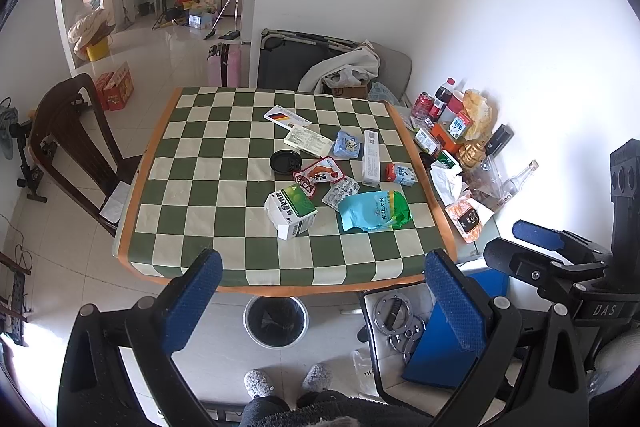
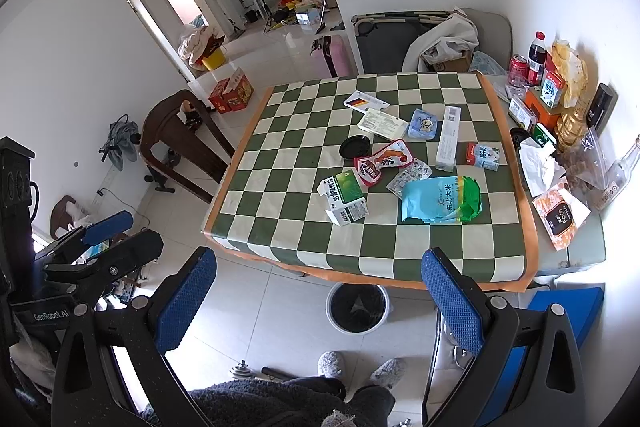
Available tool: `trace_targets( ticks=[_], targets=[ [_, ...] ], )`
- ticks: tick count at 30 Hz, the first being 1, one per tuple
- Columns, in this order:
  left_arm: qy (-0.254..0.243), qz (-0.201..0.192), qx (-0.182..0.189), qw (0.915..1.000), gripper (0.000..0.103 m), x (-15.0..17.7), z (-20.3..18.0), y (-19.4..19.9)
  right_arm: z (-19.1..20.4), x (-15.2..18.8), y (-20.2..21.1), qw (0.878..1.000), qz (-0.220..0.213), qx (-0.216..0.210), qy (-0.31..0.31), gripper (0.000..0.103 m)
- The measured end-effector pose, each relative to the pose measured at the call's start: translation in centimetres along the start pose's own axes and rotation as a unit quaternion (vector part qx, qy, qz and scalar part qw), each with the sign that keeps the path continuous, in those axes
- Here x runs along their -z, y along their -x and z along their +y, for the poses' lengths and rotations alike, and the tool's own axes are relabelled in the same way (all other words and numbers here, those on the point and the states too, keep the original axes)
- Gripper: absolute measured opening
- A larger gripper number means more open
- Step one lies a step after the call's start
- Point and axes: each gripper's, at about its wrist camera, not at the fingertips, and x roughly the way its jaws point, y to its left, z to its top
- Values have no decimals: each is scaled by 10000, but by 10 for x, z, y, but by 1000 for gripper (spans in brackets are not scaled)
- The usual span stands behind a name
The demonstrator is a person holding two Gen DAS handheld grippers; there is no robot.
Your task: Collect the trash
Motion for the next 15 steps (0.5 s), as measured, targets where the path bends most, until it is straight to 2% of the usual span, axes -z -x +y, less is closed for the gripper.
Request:
trace_targets(
  ticks=[15],
  targets=[
    [-7, -11, -1, 10000, 103, 4, 1, 1, 3, 1, 2, 10000, -18, -7, -4, 103]
  ],
)
